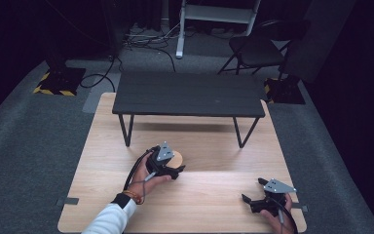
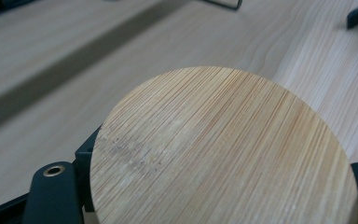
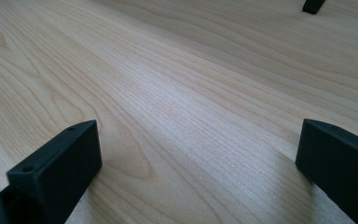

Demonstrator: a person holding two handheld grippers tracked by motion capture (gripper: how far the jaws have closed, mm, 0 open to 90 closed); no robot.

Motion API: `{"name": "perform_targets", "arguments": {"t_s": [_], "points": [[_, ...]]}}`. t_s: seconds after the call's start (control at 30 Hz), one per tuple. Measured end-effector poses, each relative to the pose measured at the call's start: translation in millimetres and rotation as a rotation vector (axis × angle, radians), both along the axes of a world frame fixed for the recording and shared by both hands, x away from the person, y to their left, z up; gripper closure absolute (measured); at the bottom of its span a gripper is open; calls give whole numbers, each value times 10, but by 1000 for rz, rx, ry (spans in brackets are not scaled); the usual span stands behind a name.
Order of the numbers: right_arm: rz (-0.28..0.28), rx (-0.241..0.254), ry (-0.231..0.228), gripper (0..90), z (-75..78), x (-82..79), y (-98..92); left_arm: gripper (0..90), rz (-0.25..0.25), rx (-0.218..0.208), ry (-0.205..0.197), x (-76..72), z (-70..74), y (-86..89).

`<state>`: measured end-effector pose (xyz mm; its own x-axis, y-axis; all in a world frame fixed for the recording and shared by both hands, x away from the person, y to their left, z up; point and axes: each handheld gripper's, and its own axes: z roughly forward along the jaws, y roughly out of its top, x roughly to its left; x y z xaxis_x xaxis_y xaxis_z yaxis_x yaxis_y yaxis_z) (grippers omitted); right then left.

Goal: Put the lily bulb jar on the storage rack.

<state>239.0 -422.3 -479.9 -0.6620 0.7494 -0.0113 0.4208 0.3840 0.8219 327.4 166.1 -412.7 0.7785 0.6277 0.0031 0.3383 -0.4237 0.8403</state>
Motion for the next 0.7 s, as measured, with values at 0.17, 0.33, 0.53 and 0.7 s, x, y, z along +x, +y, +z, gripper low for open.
{"name": "perform_targets", "arguments": {"t_s": [0.17, 0.33, 0.53, 0.7], "points": [[0, 0, 0, 0, 0, 0, 0, 257, -25, 1, -37, 65, 400, -62], [0, 0, 0, 0, 0, 0, 0, 257, -47, -37, -38, 191, 758, -121], [0, 0, 0, 0, 0, 1, -1, 257, -79, -84, -53, 399, 1244, -234], [5, 0, 1, 0, 0, 5, -10, 257, -100, -130, -65, 568, 1502, -303]]}}
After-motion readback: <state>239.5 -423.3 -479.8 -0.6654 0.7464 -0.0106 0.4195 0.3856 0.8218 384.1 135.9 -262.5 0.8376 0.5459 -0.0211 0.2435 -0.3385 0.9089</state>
